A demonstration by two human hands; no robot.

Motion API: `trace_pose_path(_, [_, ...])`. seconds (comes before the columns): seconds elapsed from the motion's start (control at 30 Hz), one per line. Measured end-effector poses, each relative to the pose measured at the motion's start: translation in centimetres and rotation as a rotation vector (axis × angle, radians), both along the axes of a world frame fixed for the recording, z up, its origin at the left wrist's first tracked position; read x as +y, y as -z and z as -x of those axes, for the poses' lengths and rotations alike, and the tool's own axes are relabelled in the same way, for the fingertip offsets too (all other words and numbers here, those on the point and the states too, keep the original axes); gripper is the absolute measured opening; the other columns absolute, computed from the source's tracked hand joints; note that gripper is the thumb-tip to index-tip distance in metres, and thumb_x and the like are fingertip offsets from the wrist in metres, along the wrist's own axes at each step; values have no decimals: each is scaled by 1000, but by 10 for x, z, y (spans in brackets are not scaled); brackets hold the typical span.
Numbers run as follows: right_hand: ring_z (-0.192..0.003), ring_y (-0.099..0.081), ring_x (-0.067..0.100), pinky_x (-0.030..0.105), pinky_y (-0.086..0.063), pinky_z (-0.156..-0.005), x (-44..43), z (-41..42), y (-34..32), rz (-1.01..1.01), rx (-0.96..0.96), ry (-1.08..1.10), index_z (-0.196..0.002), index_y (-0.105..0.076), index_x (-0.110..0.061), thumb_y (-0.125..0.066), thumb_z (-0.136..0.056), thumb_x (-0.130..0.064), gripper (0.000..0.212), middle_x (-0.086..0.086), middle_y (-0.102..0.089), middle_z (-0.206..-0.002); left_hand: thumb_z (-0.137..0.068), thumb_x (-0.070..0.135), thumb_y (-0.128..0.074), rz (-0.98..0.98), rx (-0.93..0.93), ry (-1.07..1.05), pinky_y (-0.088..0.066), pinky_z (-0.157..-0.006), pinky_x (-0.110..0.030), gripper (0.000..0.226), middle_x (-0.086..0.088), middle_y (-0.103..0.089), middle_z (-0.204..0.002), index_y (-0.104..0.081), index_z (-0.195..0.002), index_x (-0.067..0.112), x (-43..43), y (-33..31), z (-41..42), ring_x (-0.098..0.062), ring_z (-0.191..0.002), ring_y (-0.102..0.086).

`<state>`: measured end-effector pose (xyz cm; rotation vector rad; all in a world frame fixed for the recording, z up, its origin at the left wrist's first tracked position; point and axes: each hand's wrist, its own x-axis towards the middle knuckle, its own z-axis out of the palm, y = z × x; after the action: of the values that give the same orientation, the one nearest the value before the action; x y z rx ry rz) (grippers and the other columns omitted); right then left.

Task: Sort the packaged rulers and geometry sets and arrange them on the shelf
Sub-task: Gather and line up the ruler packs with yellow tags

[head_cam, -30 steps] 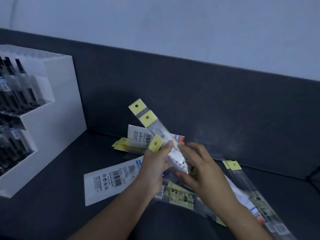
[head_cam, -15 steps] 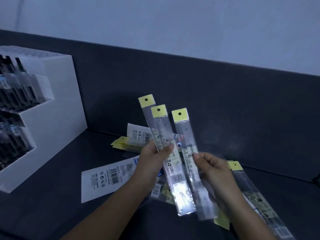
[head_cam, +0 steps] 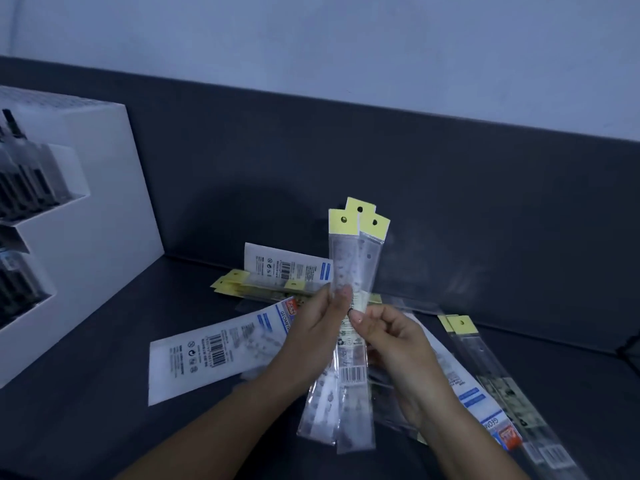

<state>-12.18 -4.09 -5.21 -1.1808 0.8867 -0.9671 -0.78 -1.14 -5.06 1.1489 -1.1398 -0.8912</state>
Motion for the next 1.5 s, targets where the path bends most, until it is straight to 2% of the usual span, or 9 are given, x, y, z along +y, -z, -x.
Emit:
trace_pose_path(0.2, [-51,-45,8,28,-41,-51,0,2,-5,610,271,248,-65,-46,-17,-70,-80,-15,29,-3,-51,-55,-82,35,-51,-19,178,154,-46,-71,-11,27,13,-64,-86,-48,-107,25,-3,-1,7,-1,-88,-61])
trace_pose_path(0.47, [-111,-44,-4,15,-42,-90,14,-2,-2,860,594,-348,-118,-41,-37,-67,-76,-52,52,-18,-39,-122,-72,35,-50,-132,845,169,-45,-79,-31,41,-7,-69,-87,-64,-103,11,-11,-14,-14,-18,-84,-64])
trace_pose_path(0.67, [-61,-50,3,24,-44,-61,18,-13,2,568,401,-153,-86,-32,-35,-75,-77,-17,48,-9,-52,-73,-83,40,-60,134,448,55,-54,-67,-32,32,-7,-64,-73,-69,-99,14,4,-21,-16,-18,-68,-62])
trace_pose_path(0.83, [-106,-60,1,24,-48,-93,22,-12,4,261,233,-471,-127,-37,-23,-68,-79,2,63,-17,-65,-108,-71,22,-71,116,367,121,-53,-55,-27,16,-5,-60,-61,-72,-86,19,7,-18,-13,-15,-52,-58])
trace_pose_path(1.1, [-75,-71,28,37,-59,-70,-8,23,-44,-415,-497,-172,-89,-60,-1,-60,-57,9,34,21,-70,-91,-80,26,-61,-31,545,-9,-31,-37,-15,21,0,-43,-45,-57,-81,6,7,-28,-13,-11,-32,-34])
trace_pose_path(1.17, [-68,-70,22,30,-58,-64,-22,56,-65,-192,-242,3,-95,-57,-4,-59,-69,4,28,16,-72,-83,-87,31,-58,-139,635,-56,-37,-38,-16,22,-1,-49,-48,-57,-79,11,4,-25,-17,-14,-34,-41])
trace_pose_path(1.23, [-63,-63,13,23,-52,-60,-35,98,-66,207,517,139,-88,-62,-11,-58,-87,-8,5,5,-70,-74,-92,36,-51,-219,776,-52,-43,-38,-17,30,-3,-54,-48,-56,-77,10,2,-22,-21,-15,-36,-49])
trace_pose_path(1.33, [-58,-51,12,25,-41,-56,-54,149,-40,300,1618,29,-69,-55,-15,-67,-74,-55,42,-4,-55,-62,-97,34,-43,-279,823,-69,-55,-47,-27,34,-8,-58,-47,-55,-84,6,-2,-17,-22,-18,-41,-61])
trace_pose_path(1.5, [-52,-38,12,25,-25,-46,-52,143,-15,261,1683,-19,-56,-34,-17,-64,-66,-49,45,-4,-39,-56,-97,26,-49,-342,708,-30,-56,-47,-26,26,-10,-65,-57,-56,-108,4,-4,-10,-21,-20,-50,-67])
